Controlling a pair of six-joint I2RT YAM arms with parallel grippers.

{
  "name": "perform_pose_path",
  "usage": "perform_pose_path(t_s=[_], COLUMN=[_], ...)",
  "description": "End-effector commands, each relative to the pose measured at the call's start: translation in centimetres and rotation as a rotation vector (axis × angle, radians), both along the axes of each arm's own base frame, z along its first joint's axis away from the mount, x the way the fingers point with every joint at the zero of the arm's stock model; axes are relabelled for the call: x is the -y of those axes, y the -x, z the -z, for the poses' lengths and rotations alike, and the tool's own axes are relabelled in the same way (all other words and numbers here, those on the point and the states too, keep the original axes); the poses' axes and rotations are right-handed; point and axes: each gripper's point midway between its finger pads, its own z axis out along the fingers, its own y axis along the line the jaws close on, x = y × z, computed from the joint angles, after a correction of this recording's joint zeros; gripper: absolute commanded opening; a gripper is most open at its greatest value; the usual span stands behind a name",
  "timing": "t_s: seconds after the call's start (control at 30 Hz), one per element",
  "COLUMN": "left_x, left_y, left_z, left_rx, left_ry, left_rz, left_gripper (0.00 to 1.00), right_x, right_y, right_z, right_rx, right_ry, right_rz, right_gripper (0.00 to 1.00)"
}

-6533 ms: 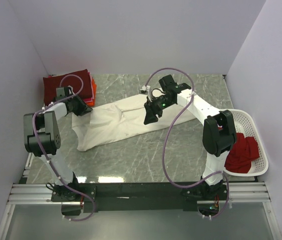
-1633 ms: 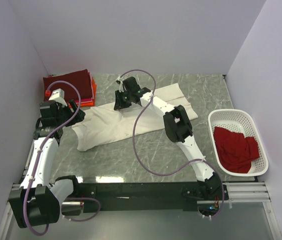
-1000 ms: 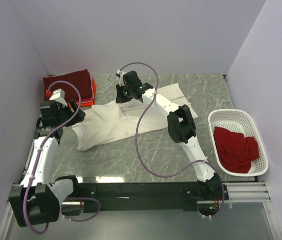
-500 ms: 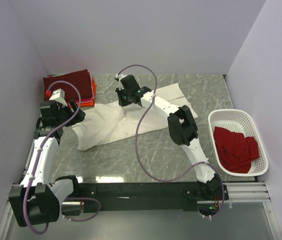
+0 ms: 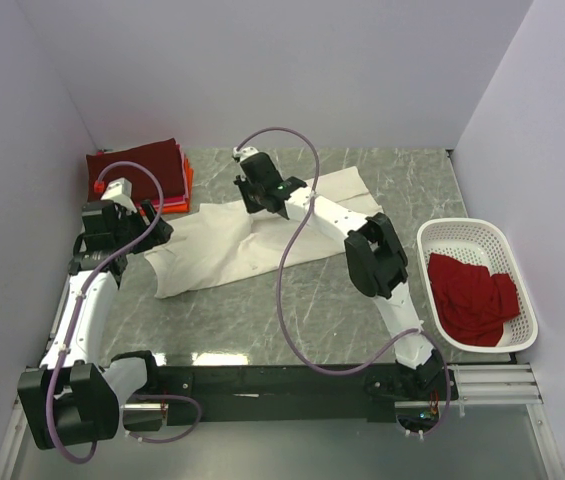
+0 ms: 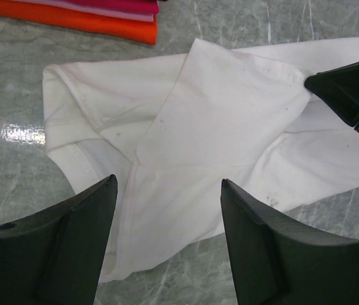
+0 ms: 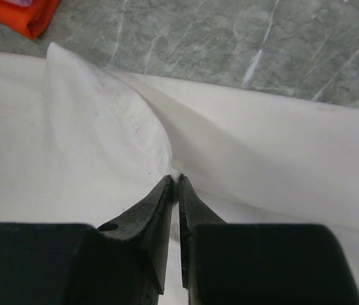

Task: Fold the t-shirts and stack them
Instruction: Fold the tshirt

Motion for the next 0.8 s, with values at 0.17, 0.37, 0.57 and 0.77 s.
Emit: perform_pose_path(t_s=[0.17,0.37,0.57,0.77], left_x=[0.6,0.3,0.6,1.6], left_y=[-0.7,-0.7,-0.4,3.2], left_z=[-0.9,-0.7,0.5,5.5], left_rx=[0.022,0.022,-0.059,-0.310], left_ry=[-0.002,0.006,0.148,0.290], left_rz=[0.052,0.024,-0.090,-0.211], left_gripper=[0.71,0.70,0.67,0.63], right_x=[0.5,2.8,5.6,10.0], right_y=[-1.0,-1.7,4.7,15.6], right_z=[-2.5,-4.1,-6.3,-6.1], right_rx=[0.078,0.079,-0.047,0.006], right_ry=[0.020,0.022,-0.019,-0.081], right_rz=[0.042,0.030,-0.471,-0.986], right_gripper=[0.38,0.47,0.50,0.59])
